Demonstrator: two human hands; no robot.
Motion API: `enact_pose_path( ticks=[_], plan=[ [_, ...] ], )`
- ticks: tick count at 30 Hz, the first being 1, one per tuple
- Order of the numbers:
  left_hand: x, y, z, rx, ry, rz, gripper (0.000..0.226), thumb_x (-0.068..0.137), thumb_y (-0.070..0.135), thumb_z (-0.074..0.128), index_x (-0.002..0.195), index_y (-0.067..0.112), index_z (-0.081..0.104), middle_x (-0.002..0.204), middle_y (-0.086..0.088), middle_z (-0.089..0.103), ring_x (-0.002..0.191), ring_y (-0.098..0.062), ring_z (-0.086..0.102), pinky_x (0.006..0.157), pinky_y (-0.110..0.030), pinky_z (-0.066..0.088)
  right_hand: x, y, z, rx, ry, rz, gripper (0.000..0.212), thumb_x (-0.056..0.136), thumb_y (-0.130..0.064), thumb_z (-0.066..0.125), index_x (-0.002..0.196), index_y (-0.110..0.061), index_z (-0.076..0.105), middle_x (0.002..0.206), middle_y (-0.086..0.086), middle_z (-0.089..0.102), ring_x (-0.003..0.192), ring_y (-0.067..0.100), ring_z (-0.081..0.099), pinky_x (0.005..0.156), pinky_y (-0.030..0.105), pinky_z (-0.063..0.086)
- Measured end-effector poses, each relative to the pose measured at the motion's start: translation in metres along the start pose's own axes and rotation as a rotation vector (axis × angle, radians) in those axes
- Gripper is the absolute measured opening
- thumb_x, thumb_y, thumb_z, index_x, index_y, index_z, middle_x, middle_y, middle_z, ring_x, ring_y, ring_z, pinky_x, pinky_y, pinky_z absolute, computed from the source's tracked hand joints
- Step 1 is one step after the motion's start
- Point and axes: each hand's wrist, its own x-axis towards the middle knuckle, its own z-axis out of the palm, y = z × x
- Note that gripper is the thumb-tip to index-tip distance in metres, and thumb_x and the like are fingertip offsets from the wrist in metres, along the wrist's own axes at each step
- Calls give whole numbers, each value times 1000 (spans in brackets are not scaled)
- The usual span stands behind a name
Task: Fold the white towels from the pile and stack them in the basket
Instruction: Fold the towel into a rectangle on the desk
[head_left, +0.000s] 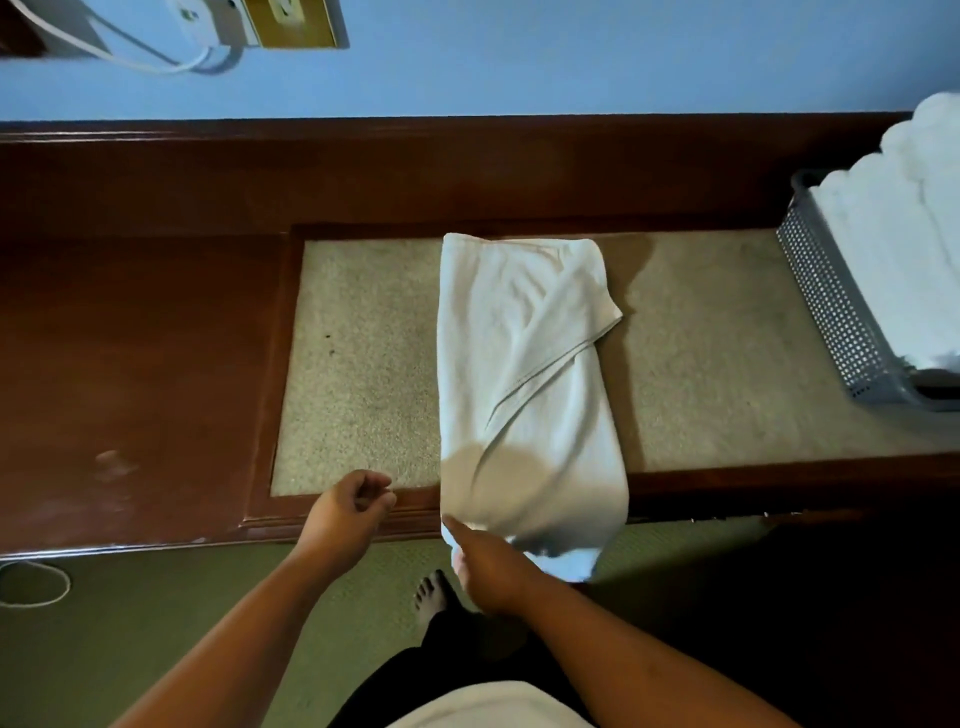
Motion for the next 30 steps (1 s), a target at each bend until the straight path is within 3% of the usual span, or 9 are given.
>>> enact_pose_path(
  ticks=[2, 4, 10, 13, 17, 20, 23, 28, 30],
  plan=[
    [1, 1, 2, 34, -35, 12, 17, 92, 24, 72, 109, 23, 68, 98, 8, 72, 87, -10, 68, 77, -30, 53, -5, 7, -7, 20, 49, -19, 54, 100, -14, 43, 153, -17, 35, 143, 13, 53, 132, 28, 49, 115, 32, 33],
    [3, 5, 8, 74, -73, 43, 16, 93, 25, 71, 109, 24, 67, 98, 9, 72, 86, -6, 67, 73, -26, 50, -13, 20, -22, 5, 140, -3, 50, 99, -13, 48, 149, -16, 43, 145, 5, 49, 135, 19, 45, 111, 19, 26],
    [11, 37, 44, 180, -157, 183, 16, 93, 28, 67, 109, 30, 64, 104, 12, 68, 80, 0, 65, 73, -28, 56, -28, 62, -83, -25, 417, 58, 40, 97, -18, 47, 136, -24, 56, 131, -4, 53, 122, 15, 54, 101, 32, 44],
    [20, 52, 66, 291, -149, 300, 41, 93, 35, 66, 132, 28, 55, 129, 8, 58, 97, -7, 62, 85, -29, 52, -28, 75, -117, -99, 434, 70, 43, 96, -19, 48, 138, -23, 53, 132, -1, 51, 122, 17, 53, 100, 31, 44],
    [32, 70, 101, 609, -44, 326, 73, 95, 49, 57, 155, 24, 25, 150, 0, 38, 130, -25, 48, 106, -42, 43, -18, 84, -154, -190, 427, 52, 44, 94, -20, 52, 138, -21, 52, 133, 3, 49, 119, 22, 54, 95, 28, 41],
    [50, 81, 124, 759, 58, 269, 91, 77, 48, 77, 151, 10, 39, 130, -9, 57, 110, -33, 62, 87, -47, 53, -5, 89, -179, -237, 425, 16, 43, 95, -23, 53, 138, -25, 52, 134, 1, 47, 117, 22, 55, 93, 29, 42],
    [76, 87, 136, 762, 135, 236, 80, 65, 35, 86, 134, 5, 58, 103, -11, 66, 85, -35, 67, 69, -46, 55, 4, 95, -194, -283, 399, -41, 44, 93, -25, 52, 137, -26, 52, 132, 2, 48, 114, 23, 55, 91, 30, 42],
    [128, 124, 136, 660, 131, 200, 62, 85, 24, 63, 144, 15, 46, 125, -7, 60, 111, -34, 60, 92, -48, 47, 29, 113, -202, -420, 343, -143, 48, 84, -27, 51, 131, -26, 56, 131, 2, 50, 113, 29, 57, 91, 39, 52],
    [151, 143, 134, 589, 108, 189, 58, 87, 24, 60, 143, 19, 45, 130, -5, 58, 118, -32, 57, 97, -45, 42, 43, 117, -208, -540, 262, -255, 54, 76, -29, 66, 130, -28, 59, 134, 1, 54, 119, 26, 59, 92, 39, 55]
  ],
)
